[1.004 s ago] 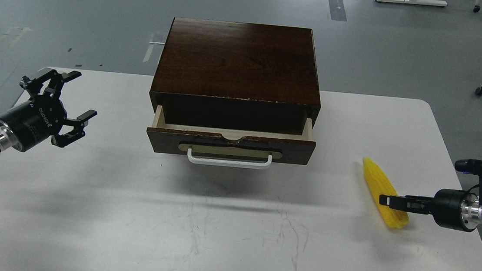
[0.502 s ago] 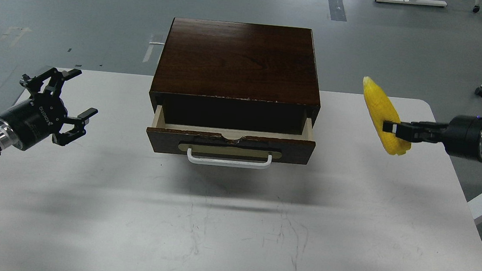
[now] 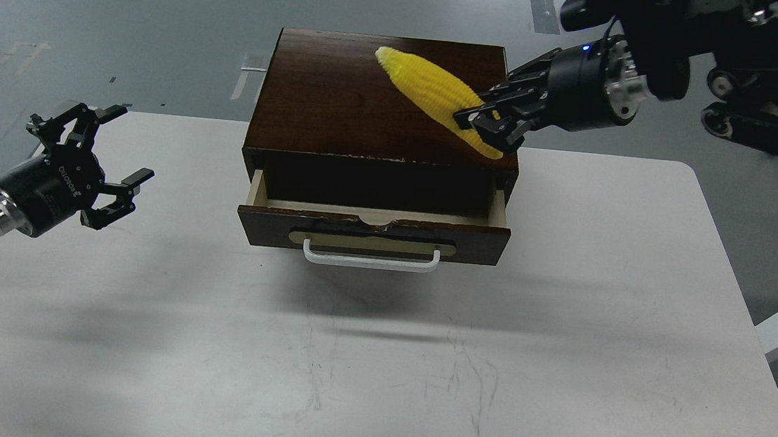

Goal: Put corn in drawer with both arms
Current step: 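Lift the corn with the right gripper and carry it over the drawer, then lower the corn into the open drawer and release it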

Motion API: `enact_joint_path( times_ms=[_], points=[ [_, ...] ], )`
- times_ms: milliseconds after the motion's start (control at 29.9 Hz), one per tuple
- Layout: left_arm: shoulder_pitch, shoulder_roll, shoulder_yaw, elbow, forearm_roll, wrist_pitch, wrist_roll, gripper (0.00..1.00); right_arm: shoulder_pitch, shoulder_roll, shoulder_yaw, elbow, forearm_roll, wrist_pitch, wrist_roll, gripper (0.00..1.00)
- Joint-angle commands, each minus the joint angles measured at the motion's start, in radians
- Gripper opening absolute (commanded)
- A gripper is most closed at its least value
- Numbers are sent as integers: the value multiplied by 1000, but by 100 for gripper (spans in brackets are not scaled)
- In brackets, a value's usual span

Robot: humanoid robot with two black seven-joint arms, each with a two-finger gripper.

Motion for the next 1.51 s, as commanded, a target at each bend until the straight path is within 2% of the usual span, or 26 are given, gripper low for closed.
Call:
enact_joint_path(
  times_ms=[0, 67, 268, 469, 737, 770, 837, 1004, 1138, 1205, 1306, 1473],
  points=[
    [-1, 4, -1, 0, 0, 0, 0, 98, 30, 121, -30, -4, -20, -52, 0, 0],
    [0, 7, -1, 2, 0, 0, 0, 98, 38, 186, -42, -10, -34, -83, 0, 0],
    [0, 14, -1, 2, -2, 0, 0, 98, 38, 276, -105, -21, -94, -160, 0, 0],
    [0, 21, -1, 2, 0, 0, 0, 98, 21, 302, -153, -47, -121, -201, 0, 0],
    [2, 27, -1, 2, 0, 0, 0, 98, 3, 304, -186, -55, -121, -201, 0, 0],
    [2, 27, -1, 2, 0, 0, 0, 98, 0, 302, -190, -55, -121, -201, 0, 2],
    [2, 27, -1, 2, -1, 0, 0, 98, -9, 301, -199, -56, -121, -201, 0, 15],
    [2, 27, -1, 2, -2, 0, 0, 98, -13, 301, -213, -61, -120, -201, 0, 20],
    [3, 27, 0, 2, 0, 0, 0, 98, -13, 301, -213, -69, -120, -201, 0, 37],
    [3, 27, 0, 2, 0, 0, 0, 98, -13, 301, -213, -70, -120, -201, 0, 37],
    [5, 27, 0, 2, 0, 0, 0, 98, -13, 302, -216, -70, -120, -201, 0, 44],
    [6, 27, 0, 2, 0, 0, 0, 98, -13, 301, -213, -70, -118, -201, 0, 49]
  ],
)
